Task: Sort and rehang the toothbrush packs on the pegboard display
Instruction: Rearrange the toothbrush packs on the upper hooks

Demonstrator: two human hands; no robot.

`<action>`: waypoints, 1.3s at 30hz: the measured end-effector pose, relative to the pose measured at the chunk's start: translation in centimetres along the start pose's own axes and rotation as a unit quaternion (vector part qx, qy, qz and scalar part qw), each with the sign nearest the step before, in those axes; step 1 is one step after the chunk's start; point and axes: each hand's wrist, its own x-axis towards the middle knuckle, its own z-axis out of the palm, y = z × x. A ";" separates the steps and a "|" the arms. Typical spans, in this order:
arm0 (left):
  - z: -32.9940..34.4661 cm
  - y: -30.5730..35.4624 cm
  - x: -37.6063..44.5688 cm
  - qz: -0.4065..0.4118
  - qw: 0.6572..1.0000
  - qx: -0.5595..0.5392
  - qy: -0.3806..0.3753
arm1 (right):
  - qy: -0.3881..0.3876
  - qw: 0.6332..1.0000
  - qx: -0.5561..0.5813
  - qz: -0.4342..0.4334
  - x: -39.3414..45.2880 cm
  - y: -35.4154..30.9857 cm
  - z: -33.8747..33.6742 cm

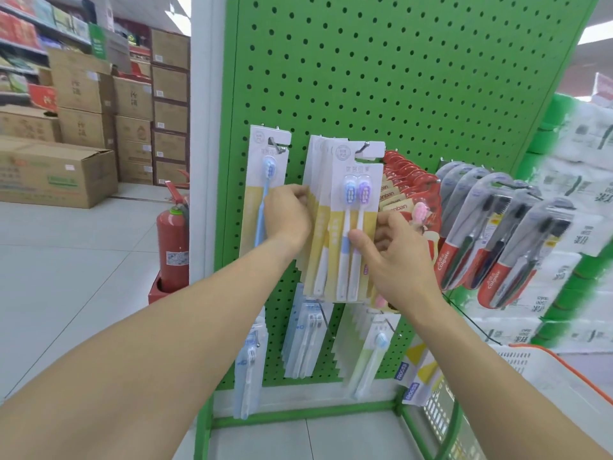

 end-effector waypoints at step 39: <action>-3.7 -1.5 -2.4 0.105 0.994 0.039 0.015 | 0.000 0.999 -0.051 -0.002 0.0 0.2 -1.4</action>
